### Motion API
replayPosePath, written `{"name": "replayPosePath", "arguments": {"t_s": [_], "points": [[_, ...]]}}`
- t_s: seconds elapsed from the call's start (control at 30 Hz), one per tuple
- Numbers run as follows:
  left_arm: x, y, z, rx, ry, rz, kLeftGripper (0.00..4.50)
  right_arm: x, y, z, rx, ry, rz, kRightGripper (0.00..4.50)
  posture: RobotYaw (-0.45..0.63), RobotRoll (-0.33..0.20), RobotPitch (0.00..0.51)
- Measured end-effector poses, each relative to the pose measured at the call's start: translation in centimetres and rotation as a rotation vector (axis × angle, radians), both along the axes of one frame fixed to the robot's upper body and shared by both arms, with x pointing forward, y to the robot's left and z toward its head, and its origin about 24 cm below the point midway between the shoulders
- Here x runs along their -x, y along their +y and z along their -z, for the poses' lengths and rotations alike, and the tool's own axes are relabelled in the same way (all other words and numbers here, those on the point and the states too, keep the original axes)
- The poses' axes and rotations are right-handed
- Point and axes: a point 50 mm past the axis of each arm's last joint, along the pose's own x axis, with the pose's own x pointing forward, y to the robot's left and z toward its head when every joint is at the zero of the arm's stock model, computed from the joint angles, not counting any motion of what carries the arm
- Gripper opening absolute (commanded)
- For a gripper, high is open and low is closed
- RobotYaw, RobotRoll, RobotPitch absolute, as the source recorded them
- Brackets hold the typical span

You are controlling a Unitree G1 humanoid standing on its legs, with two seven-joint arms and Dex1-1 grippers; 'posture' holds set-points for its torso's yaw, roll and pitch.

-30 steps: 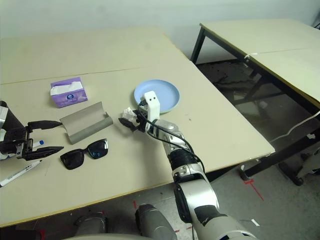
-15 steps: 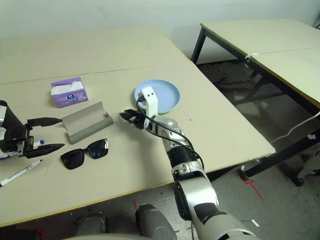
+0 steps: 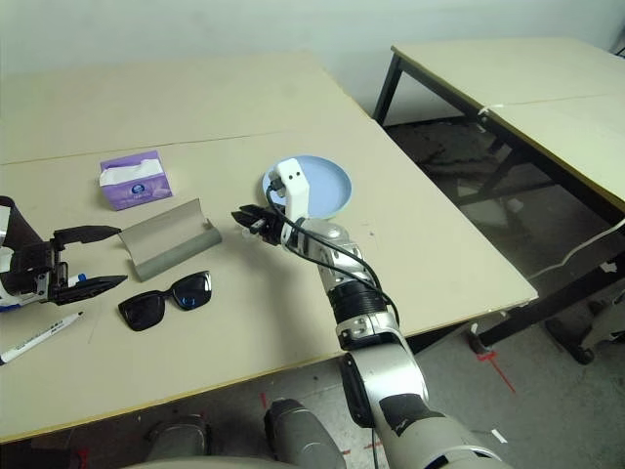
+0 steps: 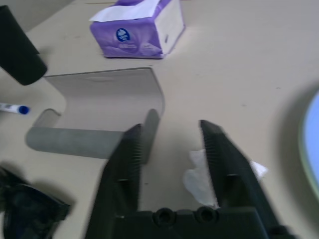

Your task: Organize and tidy the items on the table.

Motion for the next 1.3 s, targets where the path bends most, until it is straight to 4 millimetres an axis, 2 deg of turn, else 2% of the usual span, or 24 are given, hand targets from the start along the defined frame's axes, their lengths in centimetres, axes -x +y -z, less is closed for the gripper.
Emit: {"name": "replayPosePath", "arguments": {"t_s": [0.1,0.13,0.4,0.73,0.87,1.17,1.3], "points": [[0.0,0.0,0.0,0.000,0.001,0.000,4.50,-0.1,-0.5,0.9,0.019,0.017,0.029,4.23,-0.04,0.000,0.052],[0.0,0.0,0.0,-0.001,0.001,0.001,4.50,-0.1,-0.6,1.4,0.025,0.029,0.043,4.47,-0.04,0.000,0.051],[0.1,0.2,-0.1,-0.006,0.009,-0.001,4.50,-0.1,-1.1,3.9,0.045,0.082,0.095,4.47,-0.03,0.000,0.053],[0.5,0.3,-0.2,-0.007,0.005,0.000,4.50,-0.1,-0.6,4.0,0.035,0.081,0.089,4.47,-0.03,0.000,0.051],[0.5,0.2,-0.2,-0.005,0.006,-0.001,4.50,-0.1,-0.4,4.0,0.028,0.082,0.083,3.54,-0.03,0.000,0.053],[0.1,-0.2,-0.8,0.035,-0.020,-0.002,4.50,0.0,-0.1,3.6,0.009,0.071,0.047,0.07,-0.03,0.000,0.056],[0.1,-0.2,-0.8,0.033,-0.020,-0.001,4.50,-0.1,-0.2,3.5,0.005,0.072,0.048,0.03,-0.03,0.000,0.057]]}}
